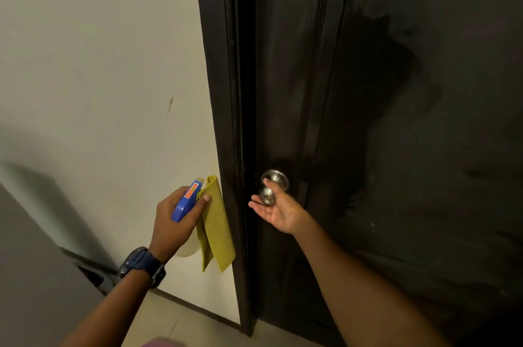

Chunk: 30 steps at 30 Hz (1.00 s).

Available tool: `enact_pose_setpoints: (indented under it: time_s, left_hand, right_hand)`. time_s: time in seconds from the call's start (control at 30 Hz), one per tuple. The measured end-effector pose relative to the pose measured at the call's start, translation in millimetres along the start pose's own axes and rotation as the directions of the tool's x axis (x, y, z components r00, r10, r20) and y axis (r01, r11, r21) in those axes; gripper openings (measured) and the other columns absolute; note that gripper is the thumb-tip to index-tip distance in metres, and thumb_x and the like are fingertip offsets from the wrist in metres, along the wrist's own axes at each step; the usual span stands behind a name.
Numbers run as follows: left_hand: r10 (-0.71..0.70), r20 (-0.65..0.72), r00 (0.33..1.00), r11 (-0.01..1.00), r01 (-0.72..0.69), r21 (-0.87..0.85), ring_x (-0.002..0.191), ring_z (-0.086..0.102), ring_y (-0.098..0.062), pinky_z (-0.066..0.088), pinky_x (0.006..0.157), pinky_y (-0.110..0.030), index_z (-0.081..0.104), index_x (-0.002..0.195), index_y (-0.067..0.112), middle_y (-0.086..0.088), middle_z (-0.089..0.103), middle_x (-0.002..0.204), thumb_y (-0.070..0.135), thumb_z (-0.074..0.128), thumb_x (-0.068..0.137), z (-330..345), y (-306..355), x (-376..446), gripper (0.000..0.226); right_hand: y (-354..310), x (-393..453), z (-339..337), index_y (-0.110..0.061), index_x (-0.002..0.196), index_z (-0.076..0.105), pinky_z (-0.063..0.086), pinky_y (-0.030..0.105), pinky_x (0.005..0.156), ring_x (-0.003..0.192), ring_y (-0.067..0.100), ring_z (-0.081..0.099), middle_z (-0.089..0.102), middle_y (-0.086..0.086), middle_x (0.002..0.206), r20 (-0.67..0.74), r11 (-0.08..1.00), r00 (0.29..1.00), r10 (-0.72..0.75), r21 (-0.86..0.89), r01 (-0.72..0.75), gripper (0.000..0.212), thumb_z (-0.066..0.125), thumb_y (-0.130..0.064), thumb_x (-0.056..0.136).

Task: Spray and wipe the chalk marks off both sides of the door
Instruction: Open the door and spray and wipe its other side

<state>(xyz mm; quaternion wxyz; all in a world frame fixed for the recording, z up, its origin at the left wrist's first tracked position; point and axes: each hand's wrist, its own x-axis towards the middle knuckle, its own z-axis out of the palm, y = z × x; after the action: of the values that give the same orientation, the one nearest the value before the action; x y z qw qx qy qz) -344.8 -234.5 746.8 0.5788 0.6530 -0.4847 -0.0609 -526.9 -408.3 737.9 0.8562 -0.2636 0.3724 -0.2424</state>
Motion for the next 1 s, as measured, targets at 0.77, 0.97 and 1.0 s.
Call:
enact_pose_setpoints:
  time_s: [0.77, 0.97, 1.0]
  left_hand:
    - [0.057, 0.346, 0.937, 0.985, 0.003, -0.171, 0.075, 0.064, -0.017, 0.047, 0.065, -0.014, 0.062, 0.102, 0.021, 0.001, 0.067, 0.085, 0.041, 0.060, 0.084, -13, 8, 26, 0.027]
    - [0.098, 0.409, 0.907, 0.971, 0.002, -0.237, 0.071, 0.064, -0.013, 0.046, 0.063, -0.014, 0.056, 0.091, 0.036, 0.006, 0.065, 0.080, 0.035, 0.070, 0.090, 24, 24, 24, 0.014]
    - [0.112, 0.415, 0.903, 0.971, -0.011, -0.238, 0.071, 0.064, -0.008, 0.045, 0.063, -0.013, 0.057, 0.091, 0.034, 0.009, 0.064, 0.076, 0.040, 0.071, 0.089, 33, 25, 24, 0.016]
  right_hand:
    - [5, 0, 52, -0.012, 0.133, 0.050, 0.061, 0.031, 0.060, 0.089, 0.023, 0.067, 0.056, 0.008, 0.112, -0.458, 0.525, 0.709, -0.537, -0.839, -0.144, 0.069, 0.078, -0.048, 0.081]
    - [4, -46, -20, -0.012, 0.140, 0.051, 0.054, 0.031, 0.094, 0.115, 0.019, 0.061, 0.061, 0.007, 0.131, -0.280, 0.421, 0.802, -0.528, -0.906, -0.039, 0.075, 0.086, -0.034, 0.078]
    - [-1, -60, -40, -0.012, 0.146, 0.045, 0.049, 0.031, 0.101, 0.125, 0.021, 0.056, 0.054, 0.009, 0.142, -0.311, 0.401, 0.751, -0.583, -0.914, -0.068, 0.080, 0.085, -0.031, 0.080]
